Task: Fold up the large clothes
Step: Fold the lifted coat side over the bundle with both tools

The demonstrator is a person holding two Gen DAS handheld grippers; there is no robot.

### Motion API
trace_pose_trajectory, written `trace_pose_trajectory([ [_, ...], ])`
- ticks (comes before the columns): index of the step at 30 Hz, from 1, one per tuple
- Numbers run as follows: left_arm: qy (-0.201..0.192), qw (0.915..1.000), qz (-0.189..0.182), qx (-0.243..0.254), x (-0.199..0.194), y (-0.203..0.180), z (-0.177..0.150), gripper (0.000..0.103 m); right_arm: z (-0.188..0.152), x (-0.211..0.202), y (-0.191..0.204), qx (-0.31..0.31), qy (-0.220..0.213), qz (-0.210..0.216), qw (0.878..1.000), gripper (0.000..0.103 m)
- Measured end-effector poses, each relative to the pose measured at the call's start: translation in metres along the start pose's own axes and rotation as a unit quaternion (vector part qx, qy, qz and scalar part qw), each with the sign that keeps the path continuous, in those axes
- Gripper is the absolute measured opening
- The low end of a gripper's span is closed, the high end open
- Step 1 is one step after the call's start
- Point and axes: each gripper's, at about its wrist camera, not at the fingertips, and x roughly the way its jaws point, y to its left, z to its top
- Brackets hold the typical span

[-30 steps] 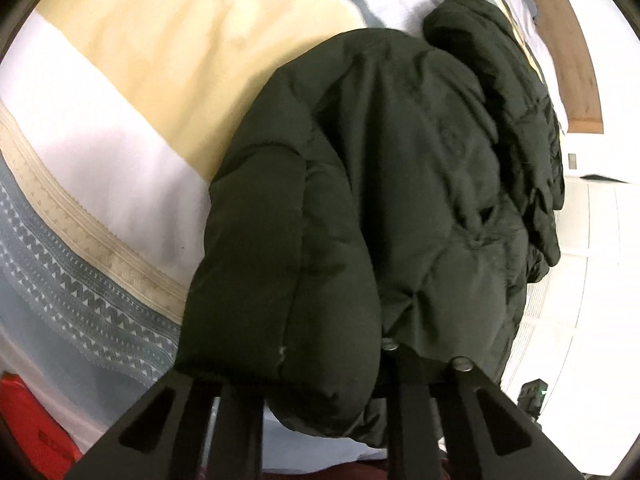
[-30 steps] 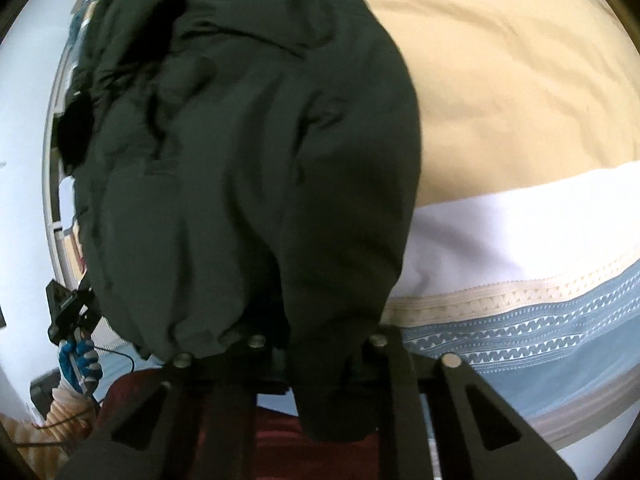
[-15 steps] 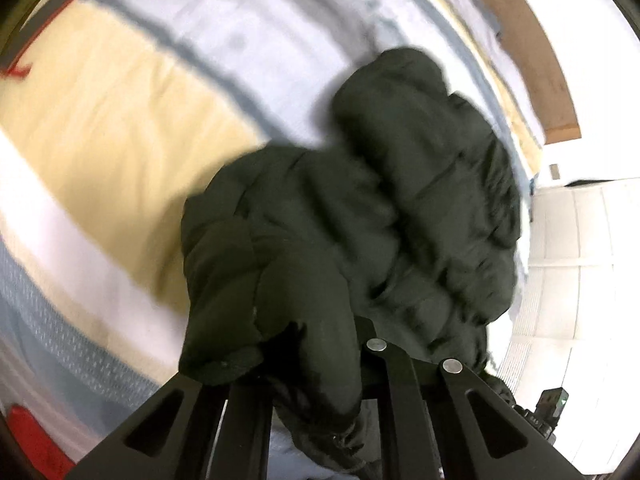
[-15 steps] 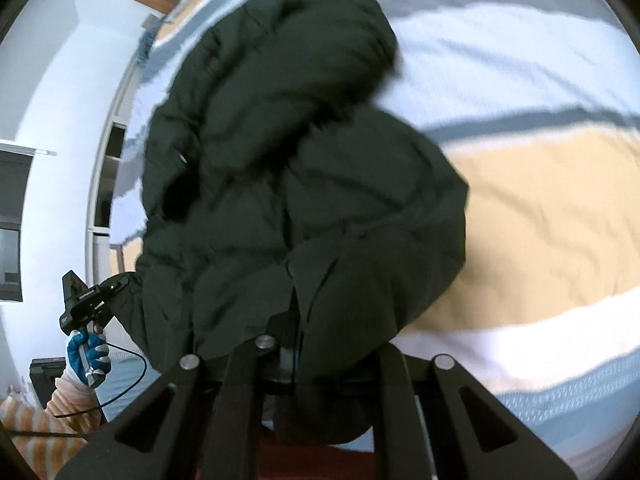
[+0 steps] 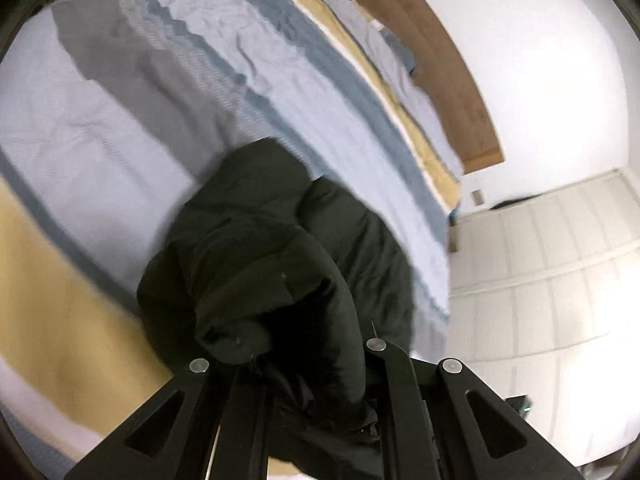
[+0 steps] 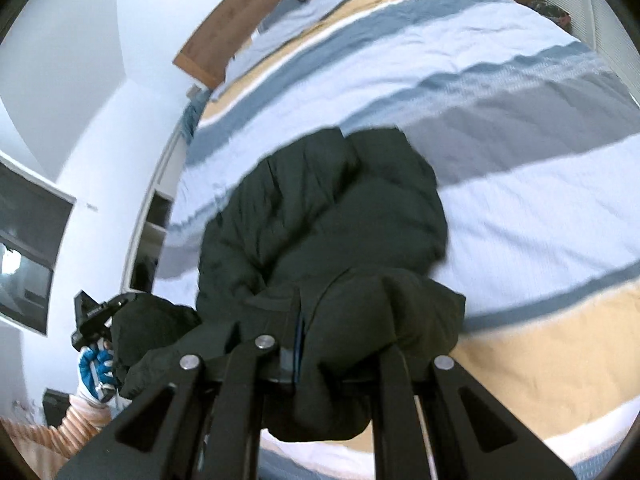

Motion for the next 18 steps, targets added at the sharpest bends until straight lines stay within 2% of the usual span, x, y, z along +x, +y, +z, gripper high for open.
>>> trace_pose_trajectory([
  [6,-0.032,0.9965,-0.046,-0.062,0.050,0.005,0.061,0.010,0.064,0.037,-0.010,0.049,-0.047,0.017,0.998,0.010],
  [9,-0.051,0.9937,-0.052,-0.086,0.083,0.014,0.088,0.010,0.101,0.067,-0.022,0.078,-0.073,0.014,0.994,0.010],
  [13,-0.077,0.9891,-0.041,-0.118,0.139,0.033,0.129,0.011,0.138,0.117,-0.042,0.106,-0.104,-0.007,0.989,0.010],
  [16,-0.091,0.9887,-0.023,-0.117,0.170,0.043,0.153,0.012,0.158,0.146,-0.058,0.130,-0.126,-0.021,0.983,0.010],
  [18,-0.091,0.9908,0.005,-0.100,0.189,0.048,0.164,0.013,0.167,0.165,-0.068,0.136,-0.128,-0.040,0.982,0.010],
])
